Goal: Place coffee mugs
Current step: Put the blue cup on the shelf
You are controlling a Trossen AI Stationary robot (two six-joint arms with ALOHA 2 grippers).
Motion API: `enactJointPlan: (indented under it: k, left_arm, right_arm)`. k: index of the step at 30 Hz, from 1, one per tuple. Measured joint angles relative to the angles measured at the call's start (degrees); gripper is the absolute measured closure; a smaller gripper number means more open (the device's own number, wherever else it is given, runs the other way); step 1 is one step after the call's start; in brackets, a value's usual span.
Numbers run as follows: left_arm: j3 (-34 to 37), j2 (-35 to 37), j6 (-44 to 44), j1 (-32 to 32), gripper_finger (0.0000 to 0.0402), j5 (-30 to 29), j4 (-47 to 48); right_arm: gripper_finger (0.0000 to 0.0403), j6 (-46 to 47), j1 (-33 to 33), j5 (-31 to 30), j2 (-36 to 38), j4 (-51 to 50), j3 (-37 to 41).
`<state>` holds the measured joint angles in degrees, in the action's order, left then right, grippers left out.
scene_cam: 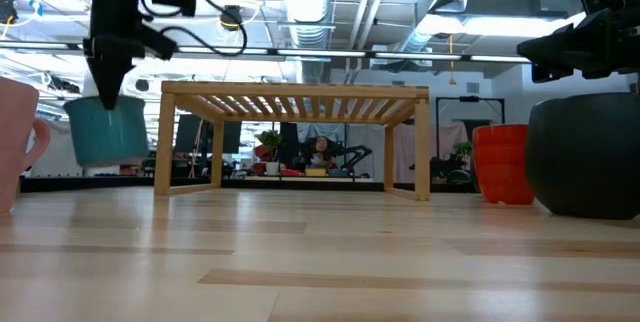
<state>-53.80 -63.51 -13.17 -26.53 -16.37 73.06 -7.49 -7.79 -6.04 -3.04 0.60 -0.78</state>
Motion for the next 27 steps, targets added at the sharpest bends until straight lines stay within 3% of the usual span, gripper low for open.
enactJointPlan:
  k: [4,12,16,21,27]
  left_arm:
    - [-4.3,1.8,-1.5,0.9,0.0398,-2.2,3.8]
    - [-15.2,2.7,-4.8,2.4,0.0399,-11.9,11.1]
    - [-20.1,1.9,-3.0,2.5,0.0399,-15.4,9.1]
    - [-26.6,-3.1,3.1,2.5,0.0399,-15.3,2.9]
    - [-38.1,-15.0,10.0,2.5,0.0399,-15.5,1.5]
  right_arm:
    - [0.0349,0.0,0.0,0.0,0.0,0.0,0.0]
    - [0.0349,0.0,0.0,0.0,0.0,0.0,0.0]
    - [0.0349,0.0,0.0,0.0,0.0,0.0,0.0]
    - [0.0349,0.0,0.0,0.0,0.0,0.0,0.0]
    - [0.0349,0.0,0.0,0.0,0.0,0.0,0.0]
